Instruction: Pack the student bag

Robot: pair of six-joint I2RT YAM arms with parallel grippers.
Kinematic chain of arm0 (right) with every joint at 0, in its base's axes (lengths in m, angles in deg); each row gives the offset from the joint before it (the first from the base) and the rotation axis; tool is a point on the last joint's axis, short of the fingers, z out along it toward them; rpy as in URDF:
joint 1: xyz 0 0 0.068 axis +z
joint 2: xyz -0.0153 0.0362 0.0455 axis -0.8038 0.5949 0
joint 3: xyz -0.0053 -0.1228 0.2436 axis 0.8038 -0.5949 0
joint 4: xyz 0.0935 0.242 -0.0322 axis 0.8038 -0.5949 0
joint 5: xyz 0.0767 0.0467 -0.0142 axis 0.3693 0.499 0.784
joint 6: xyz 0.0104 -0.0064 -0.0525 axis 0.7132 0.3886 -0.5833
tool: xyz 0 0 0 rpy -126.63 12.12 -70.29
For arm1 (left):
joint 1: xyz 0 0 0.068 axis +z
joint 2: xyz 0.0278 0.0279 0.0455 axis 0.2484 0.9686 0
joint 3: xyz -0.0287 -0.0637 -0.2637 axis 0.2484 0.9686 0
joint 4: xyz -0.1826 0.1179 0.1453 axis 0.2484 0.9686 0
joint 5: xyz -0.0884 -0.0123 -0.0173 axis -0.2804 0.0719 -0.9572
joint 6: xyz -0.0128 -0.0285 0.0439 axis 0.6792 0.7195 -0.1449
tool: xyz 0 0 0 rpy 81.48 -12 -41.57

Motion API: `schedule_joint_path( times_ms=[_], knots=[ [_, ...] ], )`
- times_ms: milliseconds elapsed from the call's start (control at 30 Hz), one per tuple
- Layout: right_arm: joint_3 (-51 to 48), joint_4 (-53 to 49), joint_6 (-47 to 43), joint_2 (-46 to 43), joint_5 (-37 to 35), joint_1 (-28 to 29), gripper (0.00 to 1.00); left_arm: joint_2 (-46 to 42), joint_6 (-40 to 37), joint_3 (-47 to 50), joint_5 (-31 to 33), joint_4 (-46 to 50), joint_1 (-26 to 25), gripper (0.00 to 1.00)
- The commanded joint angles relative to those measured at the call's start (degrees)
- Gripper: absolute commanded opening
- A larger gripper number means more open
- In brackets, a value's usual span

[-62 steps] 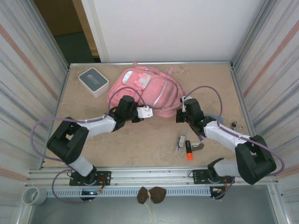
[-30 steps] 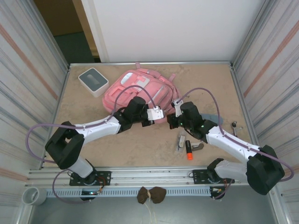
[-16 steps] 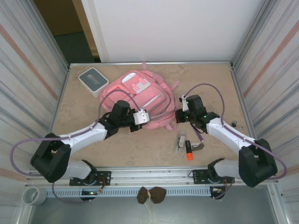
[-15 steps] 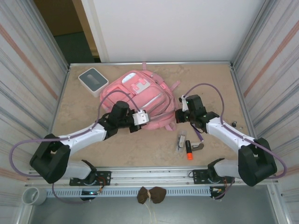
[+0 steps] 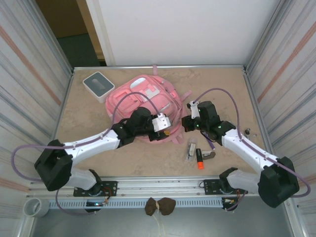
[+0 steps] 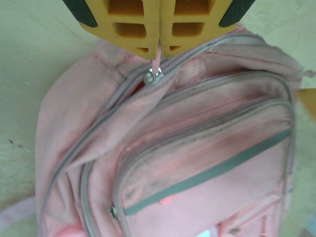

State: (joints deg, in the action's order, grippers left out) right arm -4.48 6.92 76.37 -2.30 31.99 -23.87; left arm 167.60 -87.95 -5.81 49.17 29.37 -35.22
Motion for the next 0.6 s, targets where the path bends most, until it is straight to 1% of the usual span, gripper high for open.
schedule_joint_path(
  times_ms=[0, 67, 133, 167, 233, 333, 500, 567],
  knots=[
    [-0.2, 3.1, 1.8, -2.5, 3.0, 1.6, 0.00, 4.3, 2.3, -3.5, 2.9, 2.1, -1.3, 0.59],
    [-0.2, 2.6, 1.6, -3.0, 2.2, 2.1, 0.00, 6.5, 1.2, -5.0, 2.3, 2.7, -1.3, 0.59],
    [-0.8, 1.4, 1.2, -3.0, 0.4, 2.1, 0.00, 7.9, 0.5, -5.3, 3.6, 2.4, -1.4, 0.59],
    [-1.3, 0.8, 1.0, -3.1, -0.8, 1.8, 0.00, 8.4, 0.4, -5.3, 4.0, 2.4, -1.3, 0.59],
    [-2.5, 0.4, 1.0, -3.2, -0.8, 0.4, 0.00, 9.2, 0.5, -5.0, 3.7, 2.7, -1.1, 0.56],
    [-4.7, 2.3, 1.9, -3.3, 1.2, -1.3, 0.00, 10.5, 1.3, -4.7, 2.4, 3.9, -1.1, 0.48],
    [-6.7, 5.7, 2.3, -1.4, 2.6, -1.4, 0.00, 11.7, 2.2, -4.1, 0.7, 4.4, -1.1, 0.33],
    [-7.9, 7.5, 2.8, -0.2, 3.0, -1.6, 0.00, 12.2, 1.9, -4.2, 0.0, 5.2, -1.0, 0.31]
  ],
)
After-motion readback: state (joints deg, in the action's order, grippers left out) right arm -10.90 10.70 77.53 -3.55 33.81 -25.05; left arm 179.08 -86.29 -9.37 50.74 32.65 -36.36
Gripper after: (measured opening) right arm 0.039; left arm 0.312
